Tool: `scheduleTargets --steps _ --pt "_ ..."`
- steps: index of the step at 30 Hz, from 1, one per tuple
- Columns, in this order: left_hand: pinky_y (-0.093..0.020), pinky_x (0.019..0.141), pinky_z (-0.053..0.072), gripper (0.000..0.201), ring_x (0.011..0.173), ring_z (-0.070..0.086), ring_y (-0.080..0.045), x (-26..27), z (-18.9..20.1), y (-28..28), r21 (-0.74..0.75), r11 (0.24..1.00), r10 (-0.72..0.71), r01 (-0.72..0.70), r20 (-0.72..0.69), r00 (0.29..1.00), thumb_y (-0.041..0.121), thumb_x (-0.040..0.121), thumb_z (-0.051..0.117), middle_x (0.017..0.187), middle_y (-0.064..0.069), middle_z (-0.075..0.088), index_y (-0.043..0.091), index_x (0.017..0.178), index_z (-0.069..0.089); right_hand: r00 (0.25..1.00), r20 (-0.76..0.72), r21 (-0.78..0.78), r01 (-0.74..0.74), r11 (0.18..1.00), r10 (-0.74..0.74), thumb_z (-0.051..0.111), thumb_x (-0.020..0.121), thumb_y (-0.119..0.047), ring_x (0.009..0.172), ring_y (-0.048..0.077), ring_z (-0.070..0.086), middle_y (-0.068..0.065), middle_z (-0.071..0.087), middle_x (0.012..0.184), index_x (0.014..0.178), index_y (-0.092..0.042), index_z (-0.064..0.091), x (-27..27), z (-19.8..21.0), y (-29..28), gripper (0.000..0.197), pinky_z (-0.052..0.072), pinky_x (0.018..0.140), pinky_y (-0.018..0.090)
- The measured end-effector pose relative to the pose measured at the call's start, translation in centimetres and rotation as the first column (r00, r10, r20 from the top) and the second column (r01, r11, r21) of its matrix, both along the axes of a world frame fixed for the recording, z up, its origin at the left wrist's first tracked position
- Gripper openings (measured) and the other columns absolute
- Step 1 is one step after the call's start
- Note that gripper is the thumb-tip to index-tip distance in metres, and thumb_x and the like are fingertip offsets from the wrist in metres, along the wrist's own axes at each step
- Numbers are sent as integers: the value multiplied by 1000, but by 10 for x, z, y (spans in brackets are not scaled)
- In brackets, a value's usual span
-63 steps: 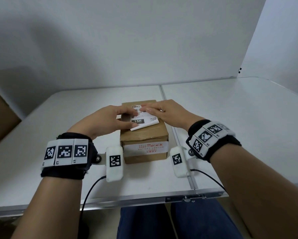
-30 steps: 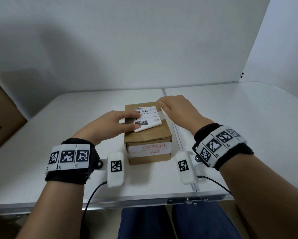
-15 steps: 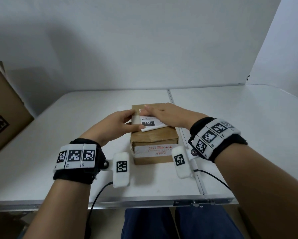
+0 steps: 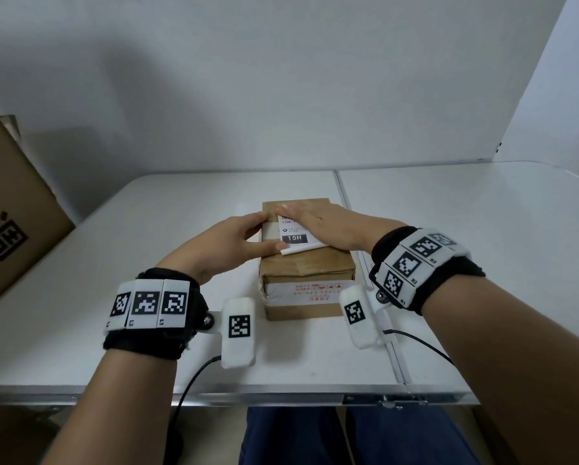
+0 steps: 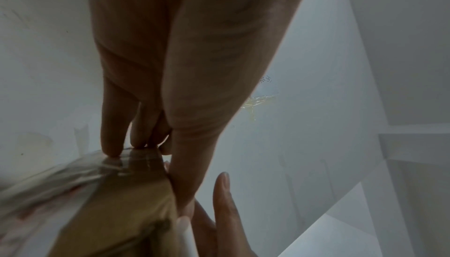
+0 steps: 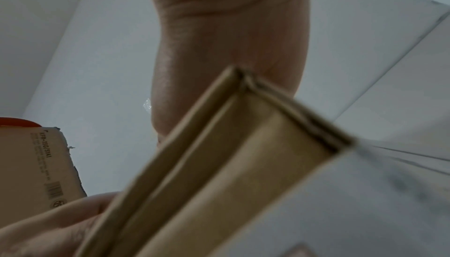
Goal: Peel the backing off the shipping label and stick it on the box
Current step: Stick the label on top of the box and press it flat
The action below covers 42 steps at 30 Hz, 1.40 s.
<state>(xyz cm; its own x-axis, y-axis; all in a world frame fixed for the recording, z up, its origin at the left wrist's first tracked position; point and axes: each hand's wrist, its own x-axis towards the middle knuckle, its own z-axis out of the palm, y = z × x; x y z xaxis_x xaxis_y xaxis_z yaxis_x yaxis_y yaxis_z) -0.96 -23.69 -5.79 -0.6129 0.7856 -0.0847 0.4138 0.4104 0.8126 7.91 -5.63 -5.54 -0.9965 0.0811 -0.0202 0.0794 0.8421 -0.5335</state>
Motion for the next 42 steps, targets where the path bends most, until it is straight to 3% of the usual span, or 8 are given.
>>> scheduleTargets --steps 3,5,11,14,21,28,38,42 --pt "-32 102 44 76 125 50 -5 -1 0 -1 -46 999 23 -21 43 999 47 77 72 138 14 51 36 144 37 1000 -4 -25 4 1000 -4 13 99 -58 146 13 26 -5 34 157 149 -28 36 2 0 -1 63 15 119 33" --pt "-39 92 54 71 118 56 -12 1 0 -3 -77 996 41 -36 60 997 50 80 67 135 12 52 45 143 34 1000 2 -49 7 999 -7 13 99 -58 146 12 24 -6 32 158 148 -29 35 4 3 -2 61 13 117 31" --pt "-38 69 62 57 99 66 -14 9 -3 7 -22 995 95 -93 87 992 43 94 51 126 -4 58 40 147 30 997 44 -168 74 983 -68 11 92 -71 142 16 33 -6 38 154 145 -33 42 -6 7 5 72 19 117 35" --pt "-40 68 62 53 101 63 -16 4 -3 13 -33 994 108 -107 35 994 42 97 46 129 -7 55 38 147 30 997 3 -156 78 985 -79 10 91 -72 140 16 37 -5 43 152 144 -32 43 -12 3 9 74 22 119 39" --pt "-45 67 62 52 102 63 -25 -5 -3 29 -54 989 132 -134 -36 991 43 97 44 135 -10 50 36 147 32 991 -22 -80 133 988 -136 7 92 -70 149 20 16 -5 28 159 147 -31 39 6 -6 16 75 8 121 41" --pt "-48 68 61 51 106 60 -28 -5 -8 34 -32 985 168 -169 -29 985 40 97 45 137 -9 48 35 147 33 987 -51 -159 142 977 -152 10 97 -63 144 14 29 -10 35 156 139 -33 51 34 -3 11 66 16 106 25" --pt "-48 69 61 50 113 57 -28 -7 -12 37 -13 986 168 -169 -32 985 38 98 44 142 -7 46 32 147 34 963 -63 -124 251 960 -260 25 101 -54 106 23 61 10 66 122 127 -20 63 71 8 -9 58 46 91 31" --pt "-48 68 61 51 114 57 -28 -9 -14 37 -13 985 169 -169 -35 985 39 98 43 143 -7 45 33 147 33 984 -56 93 171 981 -167 28 104 -41 124 22 52 6 54 141 141 -19 49 76 4 -14 47 40 103 33"
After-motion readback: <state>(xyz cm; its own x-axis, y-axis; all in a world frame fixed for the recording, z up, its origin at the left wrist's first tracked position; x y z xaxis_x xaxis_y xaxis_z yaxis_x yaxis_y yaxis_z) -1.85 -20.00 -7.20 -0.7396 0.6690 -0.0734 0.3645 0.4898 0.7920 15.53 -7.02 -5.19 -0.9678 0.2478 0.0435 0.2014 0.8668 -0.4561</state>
